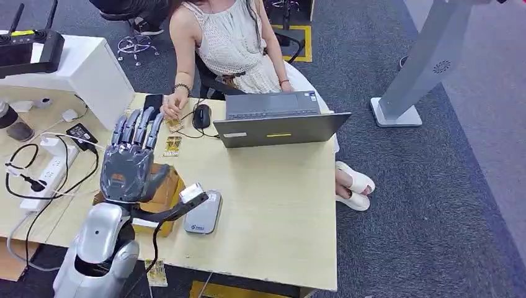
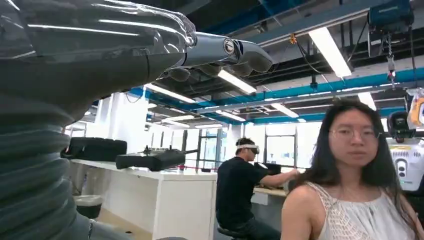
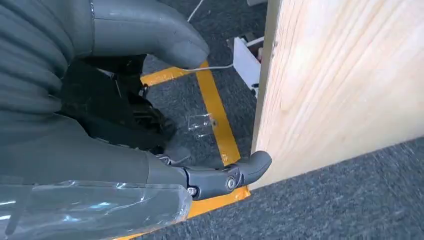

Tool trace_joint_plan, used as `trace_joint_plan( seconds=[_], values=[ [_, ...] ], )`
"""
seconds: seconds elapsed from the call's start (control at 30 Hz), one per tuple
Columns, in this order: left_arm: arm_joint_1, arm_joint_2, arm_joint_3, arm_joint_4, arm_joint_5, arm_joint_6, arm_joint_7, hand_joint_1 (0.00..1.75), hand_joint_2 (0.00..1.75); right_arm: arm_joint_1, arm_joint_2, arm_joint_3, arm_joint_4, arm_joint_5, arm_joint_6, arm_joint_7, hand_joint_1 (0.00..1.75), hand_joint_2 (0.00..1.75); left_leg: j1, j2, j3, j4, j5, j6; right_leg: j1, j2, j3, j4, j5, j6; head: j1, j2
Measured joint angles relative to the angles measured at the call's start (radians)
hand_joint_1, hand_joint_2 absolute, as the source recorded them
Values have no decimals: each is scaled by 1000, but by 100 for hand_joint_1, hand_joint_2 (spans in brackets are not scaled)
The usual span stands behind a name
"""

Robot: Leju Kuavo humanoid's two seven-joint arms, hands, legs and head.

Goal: Pass the card to the sensor for recognition and then transmit it.

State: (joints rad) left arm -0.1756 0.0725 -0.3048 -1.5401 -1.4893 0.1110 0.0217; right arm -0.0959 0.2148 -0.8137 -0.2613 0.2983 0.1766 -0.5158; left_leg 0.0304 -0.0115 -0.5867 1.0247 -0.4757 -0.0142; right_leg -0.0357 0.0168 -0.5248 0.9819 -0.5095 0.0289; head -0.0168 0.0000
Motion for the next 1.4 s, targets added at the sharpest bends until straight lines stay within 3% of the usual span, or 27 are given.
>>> trace_joint_plan(
  seconds=[0.5,1.03,1.4],
  values=[
    [81,50,0,-48,4,-18,5,0,175,10,-4,-19,-5,-5,5,2,0,175,0,0,0,0,1,-1,0,0,0,0,0,0,0,0],
    [339,153,0,-151,22,29,8,0,175,34,-7,-65,-10,-15,15,-5,0,175,0,0,0,-1,0,-1,0,0,0,0,0,0,0,0],
    [379,173,31,-153,50,32,22,0,175,33,-7,-79,-18,10,12,1,0,175,0,0,0,-1,1,-1,0,0,0,0,0,0,0,0]
  ],
)
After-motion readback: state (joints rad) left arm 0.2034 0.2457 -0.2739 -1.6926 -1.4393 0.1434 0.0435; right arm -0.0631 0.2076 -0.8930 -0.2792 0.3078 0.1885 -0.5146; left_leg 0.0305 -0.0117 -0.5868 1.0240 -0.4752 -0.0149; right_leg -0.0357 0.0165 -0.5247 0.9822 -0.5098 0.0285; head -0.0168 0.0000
